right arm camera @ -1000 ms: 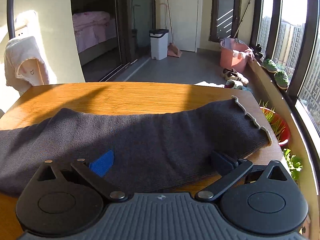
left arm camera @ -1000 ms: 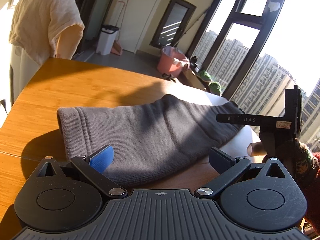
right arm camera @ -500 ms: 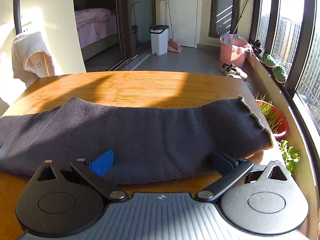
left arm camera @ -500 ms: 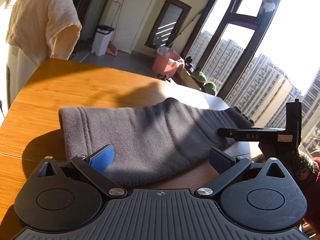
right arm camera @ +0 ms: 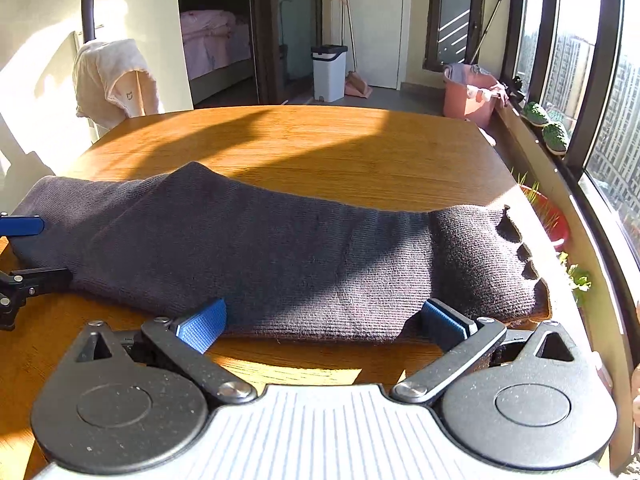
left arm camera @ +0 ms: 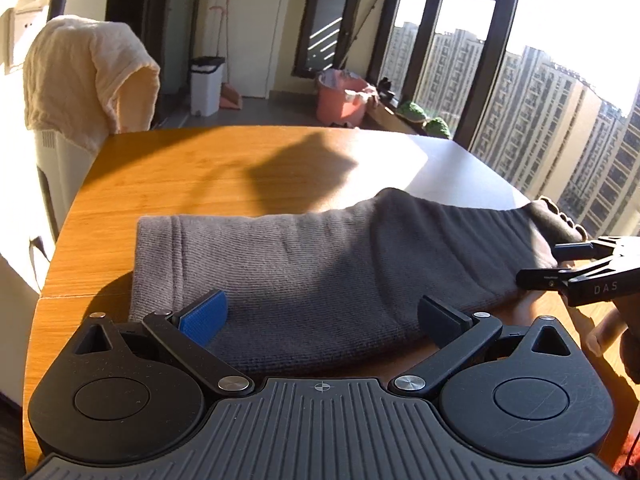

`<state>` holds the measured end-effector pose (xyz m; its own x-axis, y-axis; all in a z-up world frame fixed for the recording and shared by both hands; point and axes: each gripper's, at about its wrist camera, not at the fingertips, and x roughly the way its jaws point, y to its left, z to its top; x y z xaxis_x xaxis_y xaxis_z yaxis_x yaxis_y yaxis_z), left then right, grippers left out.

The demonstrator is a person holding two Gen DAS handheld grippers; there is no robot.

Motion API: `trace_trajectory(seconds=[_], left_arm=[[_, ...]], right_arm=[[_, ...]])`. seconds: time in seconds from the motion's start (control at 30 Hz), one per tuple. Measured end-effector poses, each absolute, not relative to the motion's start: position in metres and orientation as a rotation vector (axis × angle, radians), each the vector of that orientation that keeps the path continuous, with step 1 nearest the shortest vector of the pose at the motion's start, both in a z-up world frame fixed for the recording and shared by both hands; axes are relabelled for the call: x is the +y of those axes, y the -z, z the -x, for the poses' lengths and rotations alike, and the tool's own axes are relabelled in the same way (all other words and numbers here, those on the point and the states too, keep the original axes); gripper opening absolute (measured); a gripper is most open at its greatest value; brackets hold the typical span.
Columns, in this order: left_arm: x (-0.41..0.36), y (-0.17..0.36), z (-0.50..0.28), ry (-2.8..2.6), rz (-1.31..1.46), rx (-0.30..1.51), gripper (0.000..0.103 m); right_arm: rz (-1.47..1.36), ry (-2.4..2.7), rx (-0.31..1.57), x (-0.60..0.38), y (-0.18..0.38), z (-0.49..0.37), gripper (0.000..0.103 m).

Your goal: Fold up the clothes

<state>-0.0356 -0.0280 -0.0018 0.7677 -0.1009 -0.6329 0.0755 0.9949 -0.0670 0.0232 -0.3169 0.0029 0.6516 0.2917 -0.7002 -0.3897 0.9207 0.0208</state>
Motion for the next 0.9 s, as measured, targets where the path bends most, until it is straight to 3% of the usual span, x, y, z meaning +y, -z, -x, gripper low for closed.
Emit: trace_trajectory(seconds=[0.13, 0.3, 0.33, 0.4, 0.43, 0.5, 0.53, 0.57, 0.63, 0.8, 0.9], left_arm=[[-0.045, 0.002, 0.040, 0.037, -0.076, 0.686, 0.103], [-0.028, -0.015, 0.068, -0.041, -0.132, 0.606, 0.103], [-0.025, -0.018, 0.075, -0.056, -0.148, 0.590, 0.103], [-0.017, -0.025, 0.089, -0.088, -0.181, 0.557, 0.102], [-0.014, -0.029, 0.095, -0.104, -0.197, 0.541, 0.101], [-0.009, -0.033, 0.107, -0.124, -0.225, 0.520, 0.087], [-0.010, -0.033, 0.111, -0.117, -0.241, 0.521, 0.083], [-0.013, -0.032, 0.114, -0.105, -0.263, 0.520, 0.080], [-0.021, -0.030, 0.118, -0.082, -0.331, 0.516, 0.081], [-0.035, -0.019, 0.125, -0.048, -0.503, 0.488, 0.096], [-0.035, -0.014, 0.107, -0.091, -0.538, 0.463, 0.098]], right_arm=[[0.211, -0.490, 0.819, -0.300, -0.018, -0.038, 0.103], [0.398, -0.775, 0.421, -0.269, -0.058, 0.020, 0.103], [0.422, -0.836, 0.383, -0.259, -0.060, 0.030, 0.099], [0.444, -0.960, 0.433, -0.234, -0.055, 0.033, 0.073], [0.445, -1.010, 0.472, -0.221, -0.047, 0.029, 0.055], [0.428, -1.048, 0.518, -0.206, -0.035, 0.028, 0.052], [0.426, -1.047, 0.533, -0.201, -0.030, 0.026, 0.039], [0.423, -1.046, 0.548, -0.195, -0.025, 0.025, 0.019], [0.341, -1.021, 0.584, -0.200, -0.028, 0.015, 0.008], [0.288, -0.958, 0.583, -0.213, -0.044, 0.000, 0.006], [0.284, -0.947, 0.593, -0.222, -0.043, 0.001, 0.006]])
